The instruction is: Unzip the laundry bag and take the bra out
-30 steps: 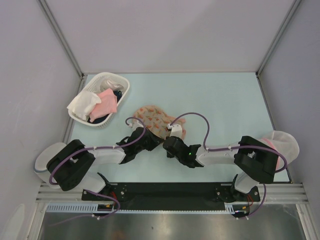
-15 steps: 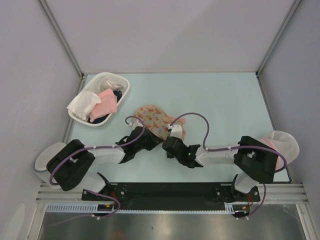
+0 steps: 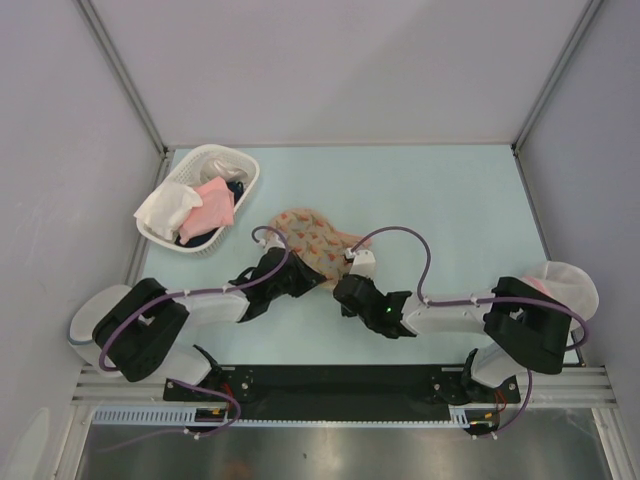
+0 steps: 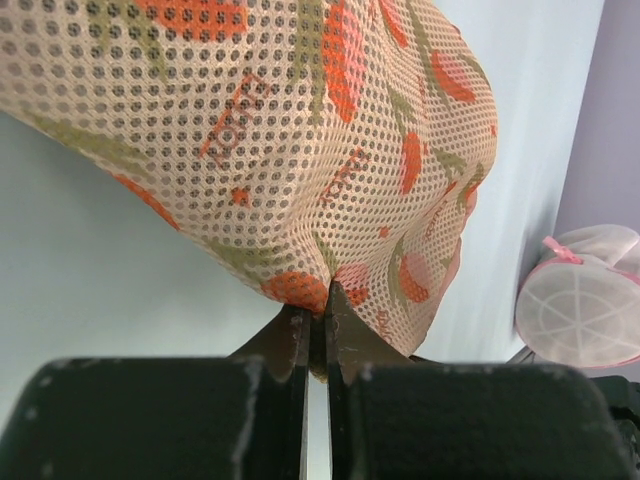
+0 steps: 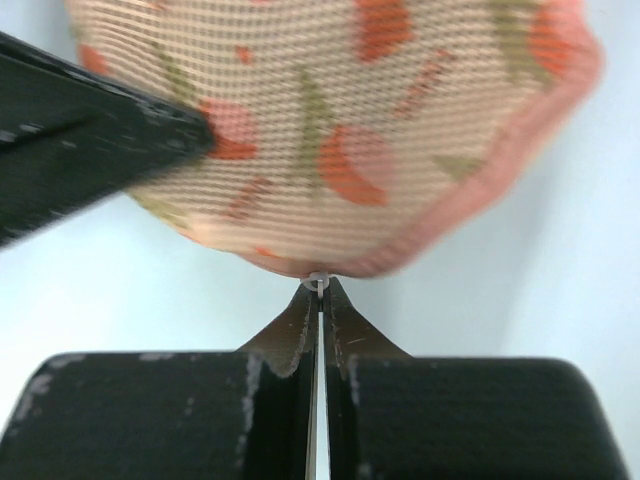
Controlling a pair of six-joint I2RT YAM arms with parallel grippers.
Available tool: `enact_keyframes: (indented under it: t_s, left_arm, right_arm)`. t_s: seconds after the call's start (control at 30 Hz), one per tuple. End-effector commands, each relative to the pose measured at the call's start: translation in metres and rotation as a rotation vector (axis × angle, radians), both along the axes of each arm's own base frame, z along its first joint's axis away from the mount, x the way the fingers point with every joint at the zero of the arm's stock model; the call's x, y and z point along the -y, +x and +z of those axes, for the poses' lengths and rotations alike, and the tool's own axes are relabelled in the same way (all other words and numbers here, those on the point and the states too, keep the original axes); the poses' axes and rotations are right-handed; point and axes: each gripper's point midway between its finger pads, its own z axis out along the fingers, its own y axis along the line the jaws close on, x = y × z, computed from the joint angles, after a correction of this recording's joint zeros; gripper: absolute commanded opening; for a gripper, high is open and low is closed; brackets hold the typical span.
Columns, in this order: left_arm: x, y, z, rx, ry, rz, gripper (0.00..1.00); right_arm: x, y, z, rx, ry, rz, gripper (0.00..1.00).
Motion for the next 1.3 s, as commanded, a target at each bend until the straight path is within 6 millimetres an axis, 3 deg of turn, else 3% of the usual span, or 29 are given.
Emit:
enact_keyframes:
  t_s: [0.0, 0.23, 0.47, 0.57, 0.67, 0.73, 0.77, 0.87, 1.07, 1.27]
  left_arm:
    - [-0.005, 0.012, 0.004, 0.046, 0.061, -0.017, 0.0]
    - [0.008, 0.018, 0.002, 0.068, 0.1, -0.121, 0.0]
    - [0.037, 0.038, 0.02, 0.189, 0.142, -0.289, 0.0]
    - [0.037, 0.042, 0.019, 0.212, 0.181, -0.317, 0.15]
    - [0.026, 0.038, 0.017, 0.209, 0.23, -0.308, 0.49]
    - [0.017, 0.035, 0.025, 0.224, 0.242, -0.285, 0.59]
    - [0.009, 0.026, 0.017, 0.203, 0.253, -0.282, 0.69]
    - [-0.003, 0.008, 0.016, 0.187, 0.24, -0.262, 0.82]
    - [-0.009, -0.023, 0.009, 0.153, 0.195, -0.254, 0.81]
    - [-0.017, -0.027, -0.002, 0.124, 0.195, -0.209, 0.69]
  right_arm:
    - [0.029, 0.009, 0.004, 0.025, -0.017, -0.101, 0.0]
    - [0.049, 0.007, 0.001, 0.015, -0.037, -0.123, 0.0]
    - [0.033, -0.004, 0.01, 0.015, -0.001, -0.045, 0.0]
    - [0.022, -0.014, 0.009, -0.008, 0.014, 0.001, 0.0]
    - [0.004, -0.016, 0.012, -0.012, 0.07, 0.029, 0.0]
    - [-0.004, -0.016, 0.012, -0.014, 0.086, 0.041, 0.0]
    - [-0.008, -0.017, 0.008, -0.026, 0.083, 0.051, 0.0]
    - [-0.028, -0.016, 0.008, -0.031, 0.096, 0.099, 0.0]
    - [-0.06, -0.012, 0.016, -0.023, 0.114, 0.157, 0.0]
    - [-0.073, -0.014, 0.019, -0.026, 0.138, 0.189, 0.0]
